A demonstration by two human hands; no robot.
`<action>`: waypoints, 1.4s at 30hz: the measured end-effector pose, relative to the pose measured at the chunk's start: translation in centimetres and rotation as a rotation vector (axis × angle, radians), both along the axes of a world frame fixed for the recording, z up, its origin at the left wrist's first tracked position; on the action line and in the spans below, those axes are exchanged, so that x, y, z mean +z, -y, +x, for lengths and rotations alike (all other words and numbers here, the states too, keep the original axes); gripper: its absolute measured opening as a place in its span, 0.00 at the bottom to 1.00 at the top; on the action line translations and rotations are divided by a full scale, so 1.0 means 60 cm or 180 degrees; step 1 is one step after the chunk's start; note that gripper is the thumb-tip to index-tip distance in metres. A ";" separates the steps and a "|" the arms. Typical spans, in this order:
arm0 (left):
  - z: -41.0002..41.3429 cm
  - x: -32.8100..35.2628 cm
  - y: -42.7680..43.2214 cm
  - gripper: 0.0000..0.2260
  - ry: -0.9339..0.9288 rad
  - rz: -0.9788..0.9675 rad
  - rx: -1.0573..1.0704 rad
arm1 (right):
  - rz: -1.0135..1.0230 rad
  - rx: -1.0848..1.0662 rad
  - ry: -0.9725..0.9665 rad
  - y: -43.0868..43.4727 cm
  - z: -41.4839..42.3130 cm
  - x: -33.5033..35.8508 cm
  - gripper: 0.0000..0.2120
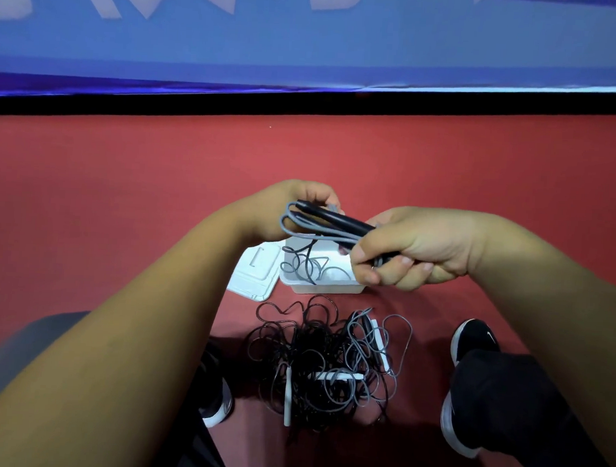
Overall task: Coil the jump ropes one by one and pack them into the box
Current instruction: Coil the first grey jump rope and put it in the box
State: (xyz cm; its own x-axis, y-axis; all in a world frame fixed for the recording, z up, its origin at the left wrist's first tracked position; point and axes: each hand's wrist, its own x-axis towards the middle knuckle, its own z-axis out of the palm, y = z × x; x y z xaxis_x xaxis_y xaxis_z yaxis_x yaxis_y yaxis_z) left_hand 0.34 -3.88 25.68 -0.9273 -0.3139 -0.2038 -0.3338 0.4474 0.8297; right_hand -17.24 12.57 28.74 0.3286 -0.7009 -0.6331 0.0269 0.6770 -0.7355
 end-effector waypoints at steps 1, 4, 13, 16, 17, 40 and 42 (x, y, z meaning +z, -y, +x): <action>-0.003 0.003 -0.003 0.04 -0.0038 0.0243 0.0091 | 0.0051 0.0056 0.0071 -0.002 0.000 -0.005 0.07; -0.015 0.011 -0.016 0.06 -0.0146 0.0816 0.0325 | 0.0136 0.0254 -0.0029 -0.006 0.002 -0.020 0.07; -0.032 0.039 -0.039 0.08 -0.0199 0.0125 0.0273 | 0.0043 -0.0042 -0.0585 0.003 0.010 -0.058 0.08; -0.029 0.049 -0.039 0.07 -0.0135 -0.0154 0.0227 | 0.0016 -0.0285 -0.0784 0.009 0.008 -0.070 0.15; -0.028 0.051 -0.038 0.07 -0.0119 -0.0248 0.0196 | 0.0020 -0.0396 -0.0850 0.011 0.006 -0.076 0.18; -0.023 0.015 -0.036 0.11 0.0420 0.0138 0.0741 | -0.0372 -0.2171 -0.0008 0.045 -0.004 -0.062 0.20; -0.023 0.014 -0.030 0.14 0.0171 0.0500 0.0805 | -0.0378 -0.2309 0.0054 0.046 -0.008 -0.061 0.14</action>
